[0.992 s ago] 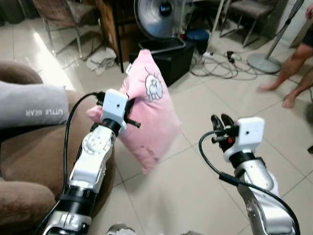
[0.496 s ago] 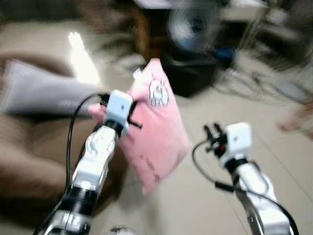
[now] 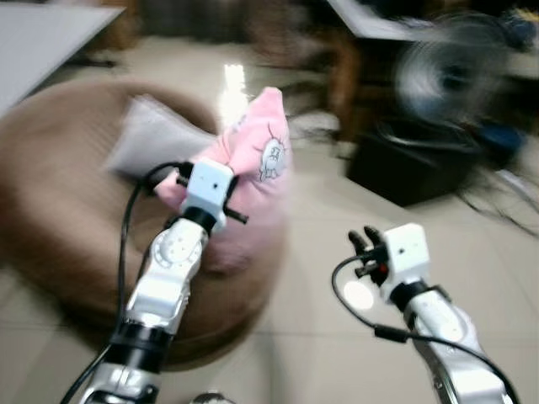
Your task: Move the pillow to the sofa from floor
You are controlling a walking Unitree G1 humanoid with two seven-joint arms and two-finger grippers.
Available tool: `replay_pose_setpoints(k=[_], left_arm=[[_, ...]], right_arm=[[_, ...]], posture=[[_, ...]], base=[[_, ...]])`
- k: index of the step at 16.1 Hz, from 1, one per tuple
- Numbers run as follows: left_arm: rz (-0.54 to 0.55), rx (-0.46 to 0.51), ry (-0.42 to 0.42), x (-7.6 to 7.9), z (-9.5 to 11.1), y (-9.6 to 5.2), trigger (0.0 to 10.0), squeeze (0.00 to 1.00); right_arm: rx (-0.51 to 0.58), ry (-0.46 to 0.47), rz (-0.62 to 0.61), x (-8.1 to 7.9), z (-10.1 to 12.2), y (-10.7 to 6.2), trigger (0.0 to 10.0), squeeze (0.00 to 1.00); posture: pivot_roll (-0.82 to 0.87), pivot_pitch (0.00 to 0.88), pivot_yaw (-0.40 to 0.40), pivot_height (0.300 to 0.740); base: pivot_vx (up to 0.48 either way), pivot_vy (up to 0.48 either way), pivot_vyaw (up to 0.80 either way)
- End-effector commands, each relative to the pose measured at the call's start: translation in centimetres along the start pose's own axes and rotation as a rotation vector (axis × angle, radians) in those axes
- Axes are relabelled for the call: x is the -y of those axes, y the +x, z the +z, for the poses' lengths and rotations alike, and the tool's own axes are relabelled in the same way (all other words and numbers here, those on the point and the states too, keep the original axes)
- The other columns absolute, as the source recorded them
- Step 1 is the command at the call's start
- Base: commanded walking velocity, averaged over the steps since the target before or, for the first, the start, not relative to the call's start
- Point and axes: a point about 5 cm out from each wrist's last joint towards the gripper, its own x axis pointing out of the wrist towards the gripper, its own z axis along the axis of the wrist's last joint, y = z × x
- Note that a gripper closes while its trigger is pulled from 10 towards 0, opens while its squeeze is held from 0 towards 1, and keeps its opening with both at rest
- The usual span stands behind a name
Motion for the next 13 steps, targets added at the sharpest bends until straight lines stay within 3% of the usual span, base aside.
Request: replay_pose_setpoints(k=[1,6,7,9,13], left_arm=[[0.007,0.042,0.009,-0.2,1.1,0.2,10.0,0.00],[-0.059,-0.021,-0.036,1.1,0.2,0.8,10.0,0.00],[-0.107,-0.085,-0.096,2.7,-0.3,2.4,10.0,0.00],[-0.146,-0.106,-0.107,4.1,-0.2,3.9,10.0,0.00],[-0.055,-0.235,-0.111,5.4,0.0,7.2,10.0,0.00]], right_arm=[[0.004,-0.007,0.013,0.0,0.1,-0.1,10.0,0.00],[-0.013,-0.014,0.003,0.3,-0.5,-0.5,10.0,0.00],[-0.028,0.028,0.009,0.4,-0.8,-0.8,10.0,0.00],[-0.037,0.023,0.060,0.0,-1.0,-1.0,10.0,0.00],[-0.029,0.007,0.170,-0.8,-1.0,-1.6,10.0,0.00]], posture=[[0.09,0.013,-0.052,0.740],[0.09,0.035,-0.059,0.740],[0.10,0.052,-0.066,0.740],[0.10,0.075,-0.075,0.740],[0.10,0.112,-0.068,0.740]], base=[[0.296,0.000,0.80],[0.232,0.000,0.80],[0.000,0.000,0.00],[0.000,0.000,0.00],[0.000,0.000,0.00]])
